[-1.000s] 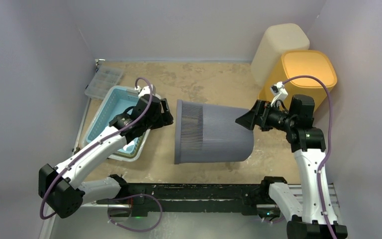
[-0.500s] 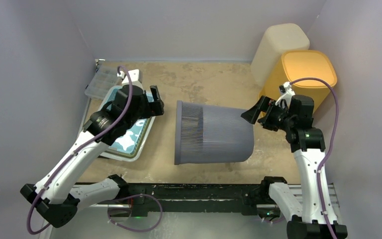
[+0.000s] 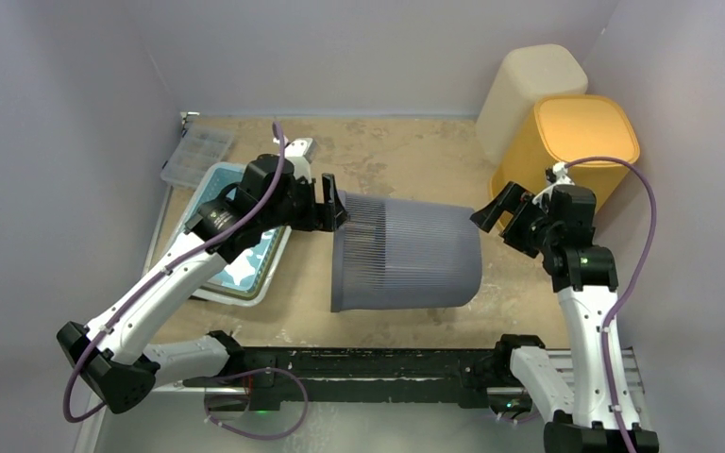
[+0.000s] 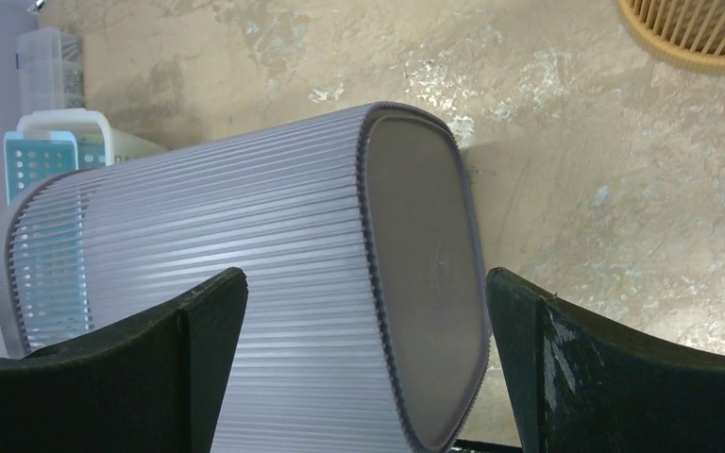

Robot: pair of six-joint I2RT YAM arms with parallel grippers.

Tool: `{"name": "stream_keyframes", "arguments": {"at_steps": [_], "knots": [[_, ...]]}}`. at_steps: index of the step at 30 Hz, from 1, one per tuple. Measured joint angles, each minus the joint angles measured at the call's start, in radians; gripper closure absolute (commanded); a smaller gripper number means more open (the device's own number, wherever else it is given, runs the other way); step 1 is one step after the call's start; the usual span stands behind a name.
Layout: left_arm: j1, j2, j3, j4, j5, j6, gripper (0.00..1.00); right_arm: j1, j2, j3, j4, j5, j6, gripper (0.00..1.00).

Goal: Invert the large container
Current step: Turn the container upside down at the center of the board.

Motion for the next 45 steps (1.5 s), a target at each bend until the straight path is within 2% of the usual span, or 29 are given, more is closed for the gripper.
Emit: {"name": "stream_keyframes", "arguments": {"at_steps": [8, 24, 33, 36, 45], "knots": [[-0.025, 0.011, 0.000, 0.012, 0.068, 0.010, 0.40, 0.000, 0.002, -0.057, 0.019, -0.032, 0.027, 0.02], [-0.056, 0.048, 0.000, -0.023, 0.045, 0.051, 0.64, 0.000, 0.002, -0.089, 0.044, -0.091, 0.040, 0.03], [-0.065, 0.054, -0.007, -0.005, 0.039, 0.051, 0.69, 0.000, 0.002, -0.090, 0.047, -0.117, 0.045, 0.05], [-0.066, 0.055, -0.017, 0.008, 0.024, 0.047, 0.72, 0.000, 0.002, -0.092, 0.050, -0.122, 0.045, 0.08], [-0.066, 0.051, -0.073, 0.096, 0.012, 0.012, 0.76, 0.000, 0.002, -0.126, 0.105, -0.196, 0.053, 0.28]]}}
